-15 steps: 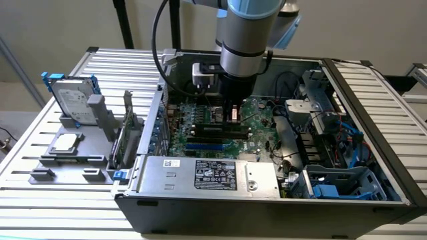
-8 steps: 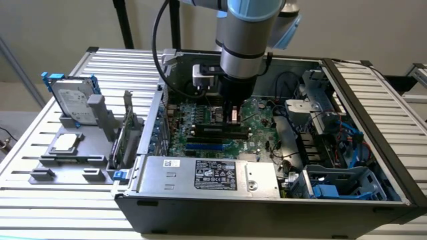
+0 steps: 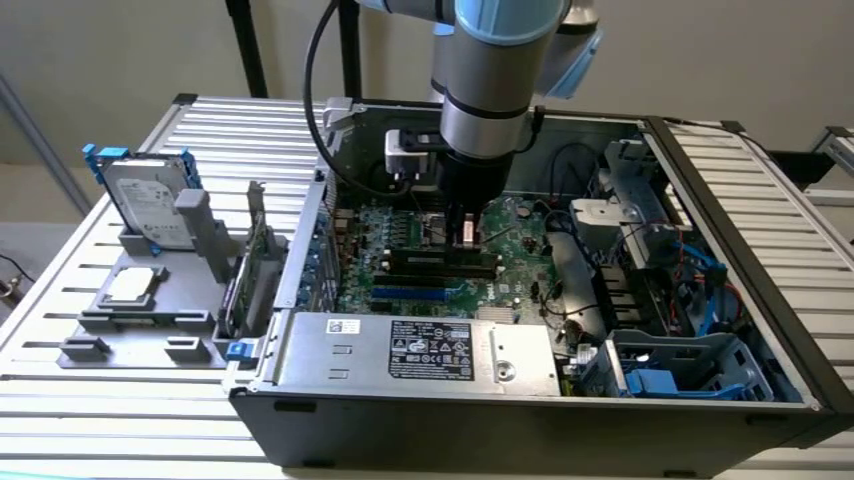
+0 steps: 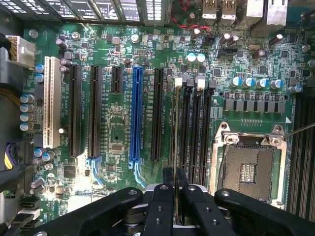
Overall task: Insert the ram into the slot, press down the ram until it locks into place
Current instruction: 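Insert the ram into the slot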
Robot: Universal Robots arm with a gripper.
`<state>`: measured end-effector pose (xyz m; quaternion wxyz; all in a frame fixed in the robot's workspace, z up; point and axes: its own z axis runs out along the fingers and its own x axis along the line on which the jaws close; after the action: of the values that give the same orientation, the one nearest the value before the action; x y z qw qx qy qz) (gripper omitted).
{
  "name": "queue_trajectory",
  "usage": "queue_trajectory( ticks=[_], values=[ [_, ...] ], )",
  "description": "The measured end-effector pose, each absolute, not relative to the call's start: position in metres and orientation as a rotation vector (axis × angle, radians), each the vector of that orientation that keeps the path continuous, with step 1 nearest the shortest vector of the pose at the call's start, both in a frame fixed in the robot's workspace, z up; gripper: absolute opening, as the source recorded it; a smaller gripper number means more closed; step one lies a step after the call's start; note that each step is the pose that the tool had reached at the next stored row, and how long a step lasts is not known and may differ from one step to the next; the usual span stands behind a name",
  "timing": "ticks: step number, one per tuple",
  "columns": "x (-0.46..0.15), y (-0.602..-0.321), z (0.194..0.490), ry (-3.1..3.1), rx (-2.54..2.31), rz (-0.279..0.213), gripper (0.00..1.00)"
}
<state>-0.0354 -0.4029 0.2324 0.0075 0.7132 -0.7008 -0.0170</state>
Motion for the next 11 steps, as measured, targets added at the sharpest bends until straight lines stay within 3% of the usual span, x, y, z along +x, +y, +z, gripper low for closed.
queue_trajectory(
  ticks=[11],
  values=[
    [-0.0354,-0.4022,0.2302,-2.2,2.221,-0.053,0.13]
  ],
)
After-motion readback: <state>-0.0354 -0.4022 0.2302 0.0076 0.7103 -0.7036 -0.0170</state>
